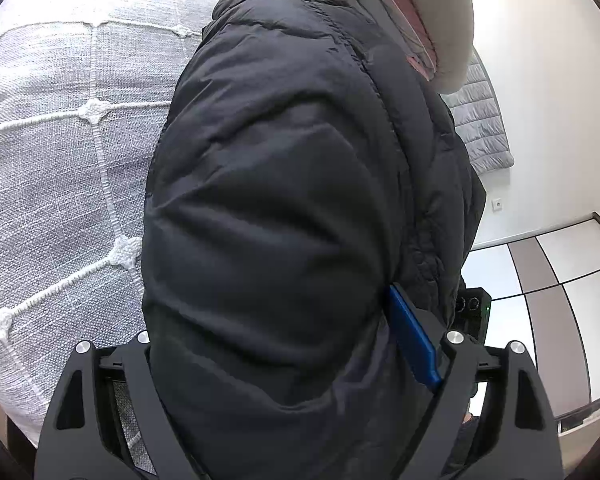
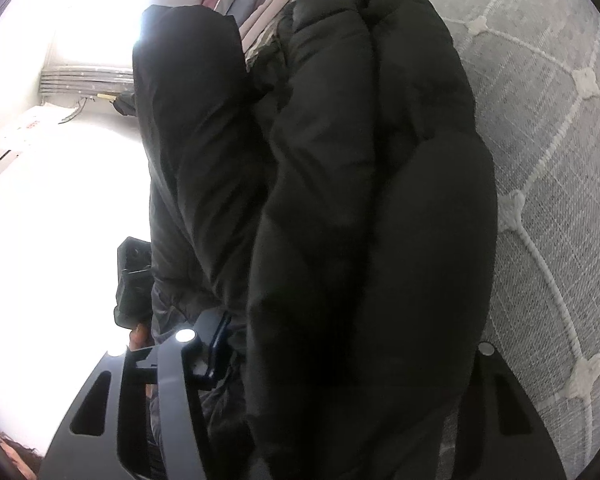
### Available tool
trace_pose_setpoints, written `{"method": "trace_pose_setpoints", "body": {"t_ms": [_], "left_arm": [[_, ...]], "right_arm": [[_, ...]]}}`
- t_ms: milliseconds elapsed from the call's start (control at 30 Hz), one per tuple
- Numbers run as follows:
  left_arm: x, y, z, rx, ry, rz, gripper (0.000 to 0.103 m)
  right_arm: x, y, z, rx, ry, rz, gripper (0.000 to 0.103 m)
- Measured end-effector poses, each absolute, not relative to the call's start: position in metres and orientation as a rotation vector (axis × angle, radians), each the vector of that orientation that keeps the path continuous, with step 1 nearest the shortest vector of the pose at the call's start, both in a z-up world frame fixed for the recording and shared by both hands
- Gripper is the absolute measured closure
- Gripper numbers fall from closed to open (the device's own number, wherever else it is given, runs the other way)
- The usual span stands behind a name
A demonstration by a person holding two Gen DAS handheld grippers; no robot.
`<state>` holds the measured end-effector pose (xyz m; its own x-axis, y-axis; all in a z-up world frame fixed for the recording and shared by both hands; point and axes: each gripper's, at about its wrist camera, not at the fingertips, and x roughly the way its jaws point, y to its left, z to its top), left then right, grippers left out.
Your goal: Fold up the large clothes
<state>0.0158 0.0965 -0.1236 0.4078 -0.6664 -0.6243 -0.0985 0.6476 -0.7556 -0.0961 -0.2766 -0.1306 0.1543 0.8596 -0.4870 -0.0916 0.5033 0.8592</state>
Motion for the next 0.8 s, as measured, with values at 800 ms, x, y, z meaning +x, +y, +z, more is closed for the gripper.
{"method": "trace_pose_setpoints", "body": {"t_ms": [800], "left_arm": [[0.004,0.09,-0.091,-0.658,1.036,-0.397,0.063]], "right_arm": [[-0.093,-0.241,-0.108,0.732,1.188,0.786,0.06]]}}
